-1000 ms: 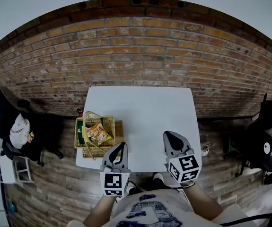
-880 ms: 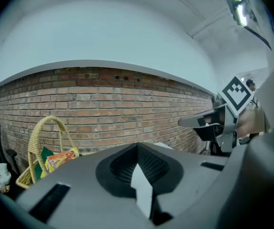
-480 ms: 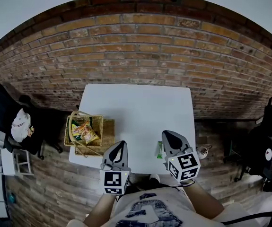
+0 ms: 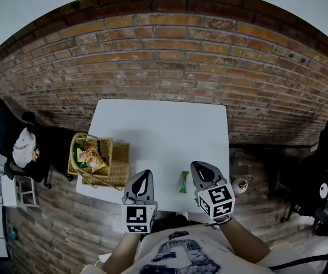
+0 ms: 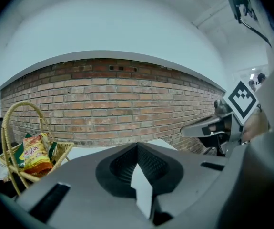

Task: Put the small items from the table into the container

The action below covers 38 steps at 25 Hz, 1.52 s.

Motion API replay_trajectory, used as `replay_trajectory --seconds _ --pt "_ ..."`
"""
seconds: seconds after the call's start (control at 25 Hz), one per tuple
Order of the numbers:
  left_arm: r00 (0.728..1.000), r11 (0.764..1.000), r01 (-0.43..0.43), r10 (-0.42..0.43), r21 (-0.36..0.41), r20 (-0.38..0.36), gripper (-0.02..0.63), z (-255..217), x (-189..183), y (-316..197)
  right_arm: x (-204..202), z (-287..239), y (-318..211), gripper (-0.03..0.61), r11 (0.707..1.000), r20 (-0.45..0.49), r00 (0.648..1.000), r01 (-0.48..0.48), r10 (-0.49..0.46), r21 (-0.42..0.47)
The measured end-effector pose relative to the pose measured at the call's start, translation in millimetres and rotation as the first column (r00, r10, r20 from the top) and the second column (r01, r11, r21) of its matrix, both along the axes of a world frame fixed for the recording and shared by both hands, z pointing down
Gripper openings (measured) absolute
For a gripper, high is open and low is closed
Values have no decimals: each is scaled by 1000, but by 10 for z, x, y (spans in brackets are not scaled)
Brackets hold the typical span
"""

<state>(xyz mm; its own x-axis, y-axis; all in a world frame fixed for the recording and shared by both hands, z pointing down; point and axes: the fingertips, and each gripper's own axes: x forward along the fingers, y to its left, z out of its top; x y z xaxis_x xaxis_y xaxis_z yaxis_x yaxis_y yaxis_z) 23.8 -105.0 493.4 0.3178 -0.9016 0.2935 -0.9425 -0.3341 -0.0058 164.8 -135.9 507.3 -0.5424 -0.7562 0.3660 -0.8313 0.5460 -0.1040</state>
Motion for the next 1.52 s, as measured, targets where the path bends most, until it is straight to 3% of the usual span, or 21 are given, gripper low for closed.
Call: replay_trajectory --seconds 0.48,0.96,1.08,1.52 --pt "998 995 50 -52 -85 -17 51 440 119 30 139 551 55 20 994 -24 999 37 -39 -102" --pt "999 989 29 -31 -142 -11 51 668 292 -50 25 1023 138 23 966 -43 995 72 -85 -249" --pt "1000 988 26 -28 -154 -11 51 701 296 -62 -49 1127 167 97 951 -25 994 95 -107 -295" --pt "1000 981 2 -3 -194 -3 51 846 340 -113 -111 1476 195 227 915 -40 994 80 -104 -396"
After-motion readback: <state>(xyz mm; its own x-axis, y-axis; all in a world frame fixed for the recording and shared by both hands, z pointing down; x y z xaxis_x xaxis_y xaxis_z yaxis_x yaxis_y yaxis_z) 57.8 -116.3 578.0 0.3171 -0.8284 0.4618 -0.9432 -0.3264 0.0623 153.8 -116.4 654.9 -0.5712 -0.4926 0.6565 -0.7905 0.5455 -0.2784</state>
